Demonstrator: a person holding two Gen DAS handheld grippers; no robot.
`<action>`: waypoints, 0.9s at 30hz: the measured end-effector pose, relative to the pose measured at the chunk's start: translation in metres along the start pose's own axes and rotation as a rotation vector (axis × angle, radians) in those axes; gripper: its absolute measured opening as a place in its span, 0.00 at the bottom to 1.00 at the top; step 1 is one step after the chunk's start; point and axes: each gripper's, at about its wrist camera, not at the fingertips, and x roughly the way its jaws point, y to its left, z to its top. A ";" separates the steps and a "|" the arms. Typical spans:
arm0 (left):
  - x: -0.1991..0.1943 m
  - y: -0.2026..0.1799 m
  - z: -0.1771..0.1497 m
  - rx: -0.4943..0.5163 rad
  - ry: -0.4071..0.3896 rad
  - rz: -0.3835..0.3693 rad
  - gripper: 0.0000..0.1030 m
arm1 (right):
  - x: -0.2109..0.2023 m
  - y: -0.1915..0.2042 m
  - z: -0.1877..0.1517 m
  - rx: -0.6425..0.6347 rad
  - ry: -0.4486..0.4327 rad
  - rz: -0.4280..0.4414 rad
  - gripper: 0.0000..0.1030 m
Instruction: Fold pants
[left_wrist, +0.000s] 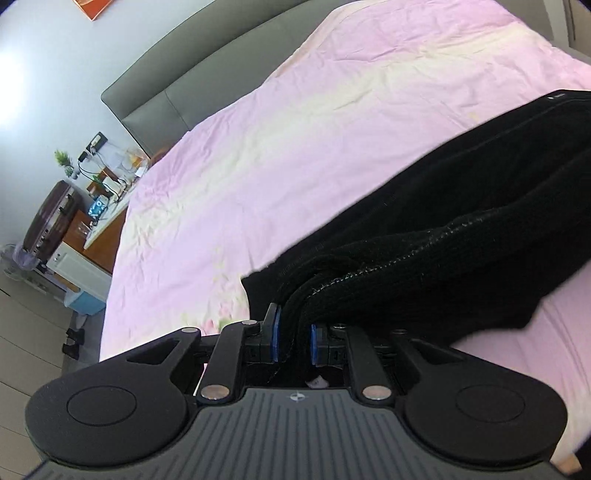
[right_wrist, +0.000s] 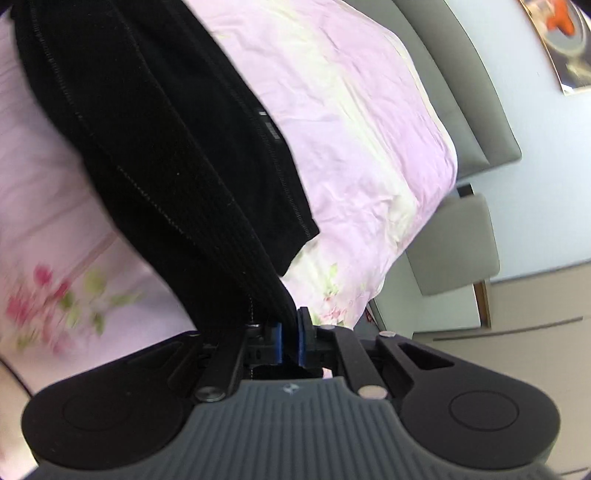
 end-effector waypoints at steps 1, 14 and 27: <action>0.011 -0.002 0.010 0.018 0.004 0.012 0.17 | 0.010 -0.004 0.009 0.011 0.015 0.002 0.00; 0.175 -0.018 0.077 0.037 0.186 0.028 0.17 | 0.155 -0.027 0.140 0.035 0.113 0.035 0.00; 0.204 -0.025 0.072 -0.034 0.149 0.030 0.17 | 0.236 -0.004 0.176 -0.056 0.201 0.087 0.00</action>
